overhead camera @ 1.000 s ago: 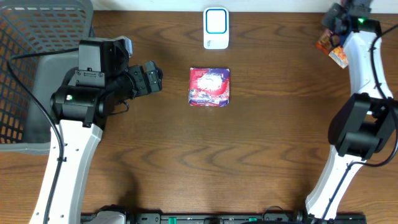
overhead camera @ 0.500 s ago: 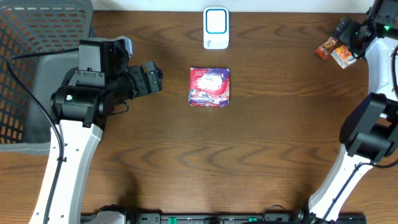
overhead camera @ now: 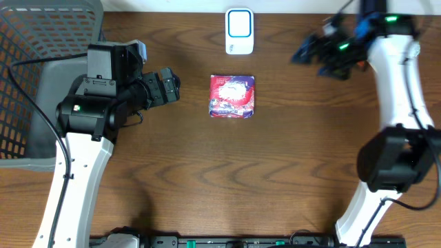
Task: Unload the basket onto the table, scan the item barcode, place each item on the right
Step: 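Carry the chocolate bar to the far right corner and drop it, then reach the right gripper to the purple liners pack and grasp it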
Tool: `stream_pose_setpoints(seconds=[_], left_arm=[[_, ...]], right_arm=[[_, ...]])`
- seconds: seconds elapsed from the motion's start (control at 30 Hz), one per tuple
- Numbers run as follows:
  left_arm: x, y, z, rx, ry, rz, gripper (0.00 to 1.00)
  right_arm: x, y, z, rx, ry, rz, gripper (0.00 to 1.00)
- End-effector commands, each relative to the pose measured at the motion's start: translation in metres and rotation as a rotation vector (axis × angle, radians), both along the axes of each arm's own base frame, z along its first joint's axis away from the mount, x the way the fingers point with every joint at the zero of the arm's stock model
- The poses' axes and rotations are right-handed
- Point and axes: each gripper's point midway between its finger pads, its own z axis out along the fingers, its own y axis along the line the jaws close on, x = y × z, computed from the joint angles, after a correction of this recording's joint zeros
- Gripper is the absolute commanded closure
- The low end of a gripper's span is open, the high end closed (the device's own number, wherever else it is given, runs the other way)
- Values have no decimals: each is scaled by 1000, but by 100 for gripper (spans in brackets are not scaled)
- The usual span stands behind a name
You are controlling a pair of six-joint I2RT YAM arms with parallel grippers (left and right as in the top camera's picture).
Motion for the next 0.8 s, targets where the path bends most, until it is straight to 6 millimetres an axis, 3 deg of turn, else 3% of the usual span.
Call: stream_pose_setpoints(seconds=[0.0, 0.17, 0.37, 0.5, 0.67, 0.7, 0.77], left_arm=[[-1, 2, 2, 10, -10, -1, 2], [-1, 2, 2, 10, -10, -1, 2], [-1, 2, 2, 10, -10, -1, 2], [-1, 2, 2, 10, -10, -1, 2], [-1, 2, 2, 10, -10, -1, 2], [-1, 2, 2, 10, -10, -1, 2], [-1, 2, 2, 10, -10, -1, 2]], right_arm=[[-18, 39, -43, 40, 55, 138, 1], [-24, 80, -85, 149, 76, 140, 3], [-18, 104, -117, 248, 74, 32, 25], [-14, 118, -132, 291, 63, -39, 25], [-21, 141, -146, 307, 34, 0, 26], [-23, 144, -148, 303, 34, 7, 34], [-23, 146, -149, 291, 29, 8, 73]])
